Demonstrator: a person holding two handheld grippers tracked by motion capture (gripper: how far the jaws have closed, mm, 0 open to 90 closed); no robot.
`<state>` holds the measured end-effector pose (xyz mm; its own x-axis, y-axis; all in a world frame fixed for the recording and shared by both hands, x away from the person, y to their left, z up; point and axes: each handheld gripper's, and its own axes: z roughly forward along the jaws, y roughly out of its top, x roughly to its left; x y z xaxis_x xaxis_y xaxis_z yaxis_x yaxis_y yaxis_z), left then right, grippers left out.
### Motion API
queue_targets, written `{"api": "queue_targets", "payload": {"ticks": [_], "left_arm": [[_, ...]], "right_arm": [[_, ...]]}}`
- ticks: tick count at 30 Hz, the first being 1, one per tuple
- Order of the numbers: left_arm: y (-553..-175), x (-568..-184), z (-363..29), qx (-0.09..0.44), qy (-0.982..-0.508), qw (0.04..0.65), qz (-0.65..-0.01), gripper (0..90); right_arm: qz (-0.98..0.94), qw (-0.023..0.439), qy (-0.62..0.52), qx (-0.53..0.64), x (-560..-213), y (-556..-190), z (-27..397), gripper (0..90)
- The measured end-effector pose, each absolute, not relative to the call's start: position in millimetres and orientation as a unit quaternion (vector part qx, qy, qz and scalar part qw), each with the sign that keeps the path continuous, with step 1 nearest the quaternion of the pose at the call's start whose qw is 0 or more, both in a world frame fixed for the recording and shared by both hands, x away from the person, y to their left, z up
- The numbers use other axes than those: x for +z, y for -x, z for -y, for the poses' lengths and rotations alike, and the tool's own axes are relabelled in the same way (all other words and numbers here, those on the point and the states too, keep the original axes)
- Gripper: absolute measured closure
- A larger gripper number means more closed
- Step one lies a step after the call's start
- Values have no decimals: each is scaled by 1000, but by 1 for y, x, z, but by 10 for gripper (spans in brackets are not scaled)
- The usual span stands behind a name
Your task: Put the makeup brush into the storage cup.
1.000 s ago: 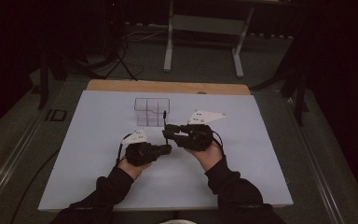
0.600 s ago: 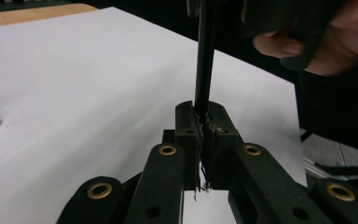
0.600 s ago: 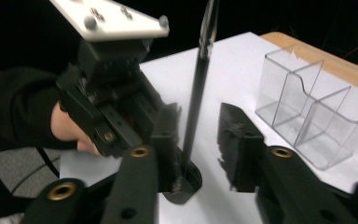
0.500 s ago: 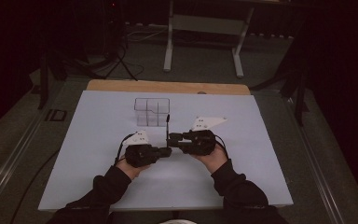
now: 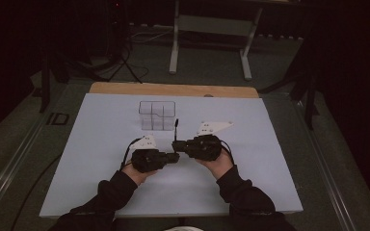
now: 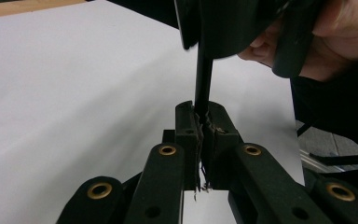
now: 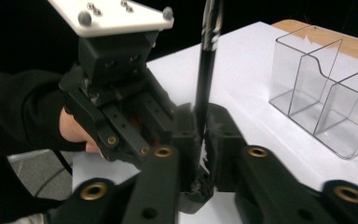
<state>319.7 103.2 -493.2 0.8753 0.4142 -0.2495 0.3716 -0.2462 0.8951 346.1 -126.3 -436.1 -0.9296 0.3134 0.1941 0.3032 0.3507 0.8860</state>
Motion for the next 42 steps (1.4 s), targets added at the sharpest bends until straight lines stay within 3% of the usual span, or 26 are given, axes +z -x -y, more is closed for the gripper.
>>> {"api": "queue_targets", "payload": {"ticks": [15, 24, 37, 42], "left_arm": [[-318, -492, -105, 39, -795, 556, -239, 844], [-316, -493, -119, 43, -798, 546, -251, 663], [-319, -469, -144, 47, -775, 577, -253, 592], [-321, -454, -150, 52, -760, 595, -255, 517]], "right_arm": [[-825, 14, -174, 537, -435, -344, 125, 859], [-823, 24, -184, 538, -431, -347, 135, 860], [-825, 27, -190, 532, -435, -348, 138, 860], [-827, 24, -190, 529, -439, -348, 137, 860]]}}
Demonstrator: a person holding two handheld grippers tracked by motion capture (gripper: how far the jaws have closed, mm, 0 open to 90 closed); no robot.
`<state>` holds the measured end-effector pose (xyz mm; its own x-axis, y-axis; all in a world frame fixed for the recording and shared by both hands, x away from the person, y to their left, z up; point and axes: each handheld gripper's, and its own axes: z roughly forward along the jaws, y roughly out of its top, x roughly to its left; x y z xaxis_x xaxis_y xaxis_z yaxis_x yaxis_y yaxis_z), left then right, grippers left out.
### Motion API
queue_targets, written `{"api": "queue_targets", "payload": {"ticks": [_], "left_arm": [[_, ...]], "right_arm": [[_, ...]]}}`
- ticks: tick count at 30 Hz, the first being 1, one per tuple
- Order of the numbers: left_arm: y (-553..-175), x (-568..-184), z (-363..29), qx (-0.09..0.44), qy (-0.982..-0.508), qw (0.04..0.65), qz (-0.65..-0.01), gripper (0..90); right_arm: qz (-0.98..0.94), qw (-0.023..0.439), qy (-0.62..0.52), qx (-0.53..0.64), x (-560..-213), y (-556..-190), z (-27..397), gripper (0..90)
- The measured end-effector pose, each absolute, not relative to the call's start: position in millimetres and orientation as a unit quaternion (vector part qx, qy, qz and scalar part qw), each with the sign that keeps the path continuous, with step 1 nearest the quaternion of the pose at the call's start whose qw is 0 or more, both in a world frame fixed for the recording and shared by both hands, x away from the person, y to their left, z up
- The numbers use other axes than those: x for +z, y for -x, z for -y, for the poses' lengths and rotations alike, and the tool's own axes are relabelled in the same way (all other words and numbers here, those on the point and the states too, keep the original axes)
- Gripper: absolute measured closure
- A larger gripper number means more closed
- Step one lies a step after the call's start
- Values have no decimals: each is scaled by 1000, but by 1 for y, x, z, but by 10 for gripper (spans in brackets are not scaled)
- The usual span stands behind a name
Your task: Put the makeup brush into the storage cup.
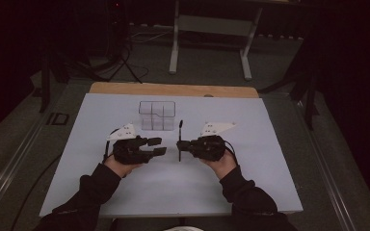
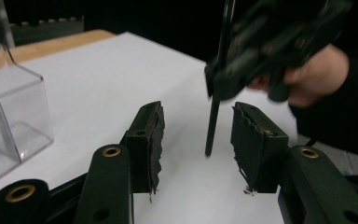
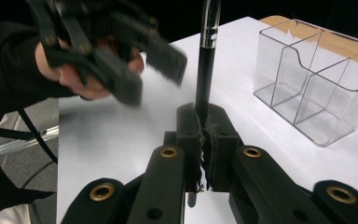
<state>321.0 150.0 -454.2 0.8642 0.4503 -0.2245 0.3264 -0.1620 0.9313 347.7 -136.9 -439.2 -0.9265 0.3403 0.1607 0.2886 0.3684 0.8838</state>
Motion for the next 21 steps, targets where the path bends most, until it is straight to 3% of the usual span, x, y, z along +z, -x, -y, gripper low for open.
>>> {"api": "queue_targets", "payload": {"ticks": [10, 21], "left_arm": [[-327, -427, -143, 51, -744, 623, -236, 524], [-334, -423, -120, 38, -750, 623, -221, 598]], "right_arm": [[-829, 26, -185, 528, -442, -346, 135, 860], [-829, 23, -177, 529, -442, -344, 131, 860]]}}
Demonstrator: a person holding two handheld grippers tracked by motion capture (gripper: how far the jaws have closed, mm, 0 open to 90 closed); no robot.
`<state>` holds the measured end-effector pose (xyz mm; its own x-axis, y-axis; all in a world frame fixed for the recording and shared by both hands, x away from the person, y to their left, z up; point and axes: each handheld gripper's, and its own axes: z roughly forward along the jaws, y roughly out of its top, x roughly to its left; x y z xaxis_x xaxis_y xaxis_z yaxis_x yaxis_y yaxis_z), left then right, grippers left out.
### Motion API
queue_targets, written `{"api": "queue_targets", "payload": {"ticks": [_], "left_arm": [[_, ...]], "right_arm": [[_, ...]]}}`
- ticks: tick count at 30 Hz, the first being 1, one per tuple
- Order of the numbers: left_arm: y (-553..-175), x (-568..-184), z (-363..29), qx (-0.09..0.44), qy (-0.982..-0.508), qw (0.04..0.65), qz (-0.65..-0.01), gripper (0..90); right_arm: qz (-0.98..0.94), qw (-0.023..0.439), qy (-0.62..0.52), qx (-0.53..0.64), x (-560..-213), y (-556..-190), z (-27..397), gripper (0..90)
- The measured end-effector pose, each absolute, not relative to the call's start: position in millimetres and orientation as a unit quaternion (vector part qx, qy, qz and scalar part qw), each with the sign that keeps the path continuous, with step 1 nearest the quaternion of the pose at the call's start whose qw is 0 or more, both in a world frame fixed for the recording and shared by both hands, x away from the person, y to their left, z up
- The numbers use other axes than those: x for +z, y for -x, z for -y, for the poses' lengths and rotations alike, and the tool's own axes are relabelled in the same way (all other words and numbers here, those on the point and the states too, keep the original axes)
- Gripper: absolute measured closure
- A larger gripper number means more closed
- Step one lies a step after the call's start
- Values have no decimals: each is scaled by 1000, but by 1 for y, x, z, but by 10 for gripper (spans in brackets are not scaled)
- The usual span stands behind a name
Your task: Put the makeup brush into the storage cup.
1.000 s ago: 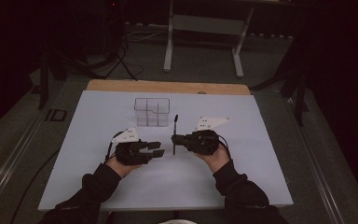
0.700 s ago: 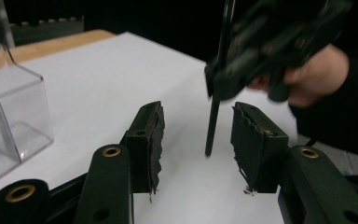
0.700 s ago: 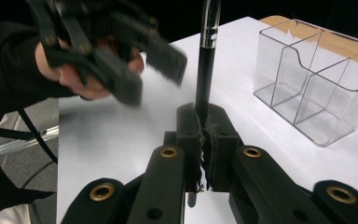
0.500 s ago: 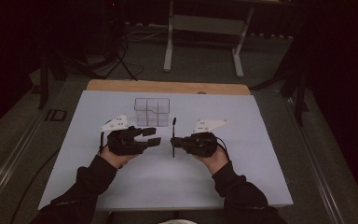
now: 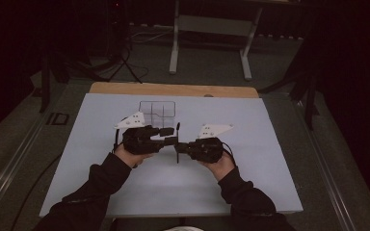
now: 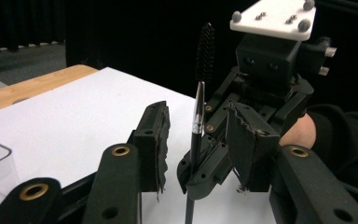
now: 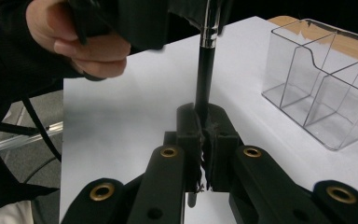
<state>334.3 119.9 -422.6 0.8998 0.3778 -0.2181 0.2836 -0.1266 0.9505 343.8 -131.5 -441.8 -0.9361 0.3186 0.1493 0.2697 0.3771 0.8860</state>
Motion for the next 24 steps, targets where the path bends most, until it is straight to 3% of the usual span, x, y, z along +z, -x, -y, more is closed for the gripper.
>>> {"api": "queue_targets", "payload": {"ticks": [14, 24], "left_arm": [[-340, -424, -106, 35, -744, 630, -222, 795], [-342, -424, -105, 37, -751, 621, -221, 853]], "right_arm": [[-829, 24, -177, 530, -442, -344, 131, 860], [-831, 25, -178, 526, -443, -345, 132, 860]]}}
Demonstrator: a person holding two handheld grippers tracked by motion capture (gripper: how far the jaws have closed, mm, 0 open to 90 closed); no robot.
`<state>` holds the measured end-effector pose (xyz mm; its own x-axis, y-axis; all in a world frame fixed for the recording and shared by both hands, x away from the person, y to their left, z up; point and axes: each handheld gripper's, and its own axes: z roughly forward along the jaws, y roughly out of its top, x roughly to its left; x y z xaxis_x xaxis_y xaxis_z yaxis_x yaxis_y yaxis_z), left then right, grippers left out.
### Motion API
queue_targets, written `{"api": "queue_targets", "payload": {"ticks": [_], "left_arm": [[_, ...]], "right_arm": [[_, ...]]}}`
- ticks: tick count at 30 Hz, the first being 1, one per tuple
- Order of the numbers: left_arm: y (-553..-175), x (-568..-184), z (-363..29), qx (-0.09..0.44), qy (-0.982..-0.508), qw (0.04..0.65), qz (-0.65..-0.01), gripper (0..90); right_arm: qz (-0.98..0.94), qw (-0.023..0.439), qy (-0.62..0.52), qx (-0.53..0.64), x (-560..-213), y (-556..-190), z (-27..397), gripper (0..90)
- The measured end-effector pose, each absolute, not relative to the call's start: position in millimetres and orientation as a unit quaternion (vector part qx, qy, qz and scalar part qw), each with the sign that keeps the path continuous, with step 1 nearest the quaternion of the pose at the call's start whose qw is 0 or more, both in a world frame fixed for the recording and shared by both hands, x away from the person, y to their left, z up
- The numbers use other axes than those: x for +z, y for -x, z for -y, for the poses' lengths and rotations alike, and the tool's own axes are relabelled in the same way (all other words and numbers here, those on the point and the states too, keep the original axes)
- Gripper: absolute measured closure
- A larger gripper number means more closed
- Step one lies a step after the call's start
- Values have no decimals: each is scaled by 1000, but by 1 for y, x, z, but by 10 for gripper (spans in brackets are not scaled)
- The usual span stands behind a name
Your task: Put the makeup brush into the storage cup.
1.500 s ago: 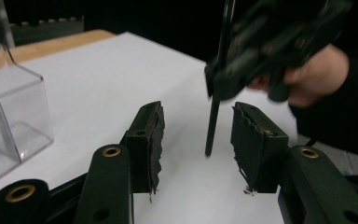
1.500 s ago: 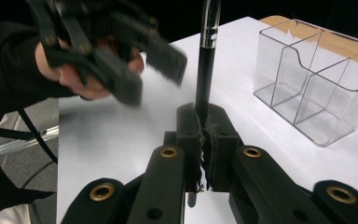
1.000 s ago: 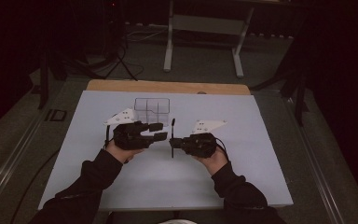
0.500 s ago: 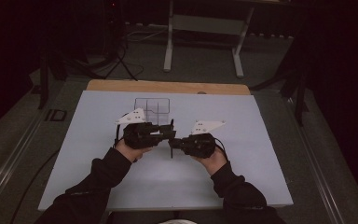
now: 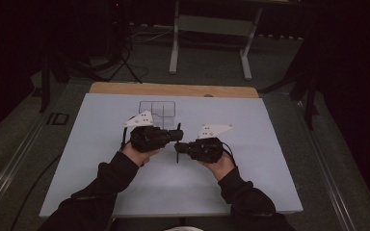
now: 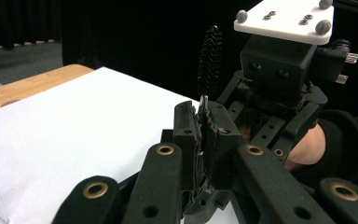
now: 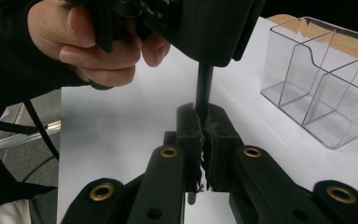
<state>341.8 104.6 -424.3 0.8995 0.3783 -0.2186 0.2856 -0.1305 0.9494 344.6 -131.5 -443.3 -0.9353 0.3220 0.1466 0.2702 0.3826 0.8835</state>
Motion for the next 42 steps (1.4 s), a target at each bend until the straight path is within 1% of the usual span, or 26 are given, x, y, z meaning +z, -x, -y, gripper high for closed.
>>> {"api": "queue_targets", "payload": {"ticks": [10, 18, 20, 23, 25, 30, 33, 37, 40, 42], "left_arm": [[-338, -422, -102, 65, -767, 605, -204, 864], [-338, -419, -104, 66, -771, 600, -201, 864], [-338, -418, -105, 69, -772, 599, -202, 864], [-340, -417, -111, 70, -769, 600, -210, 864], [-342, -416, -116, 71, -766, 601, -217, 864], [-342, -412, -125, 78, -764, 601, -222, 864], [-342, -408, -129, 82, -763, 601, -223, 864], [-342, -403, -134, 87, -762, 601, -224, 864], [-342, -399, -138, 93, -763, 600, -223, 864], [-342, -397, -140, 99, -763, 598, -224, 864]], "right_arm": [[-834, 26, -180, 520, -444, -344, 130, 859], [-833, 31, -183, 521, -443, -342, 130, 843], [-833, 28, -181, 522, -442, -342, 130, 825], [-833, 30, -183, 522, -441, -342, 131, 776], [-830, 28, -187, 525, -440, -342, 133, 723], [-822, 31, -199, 532, -441, -344, 138, 642], [-818, 35, -208, 535, -440, -344, 140, 550], [-818, 46, -213, 532, -441, -343, 141, 400], [-816, 50, -215, 534, -442, -342, 144, 351], [-816, 58, -224, 529, -442, -340, 145, 284]]}}
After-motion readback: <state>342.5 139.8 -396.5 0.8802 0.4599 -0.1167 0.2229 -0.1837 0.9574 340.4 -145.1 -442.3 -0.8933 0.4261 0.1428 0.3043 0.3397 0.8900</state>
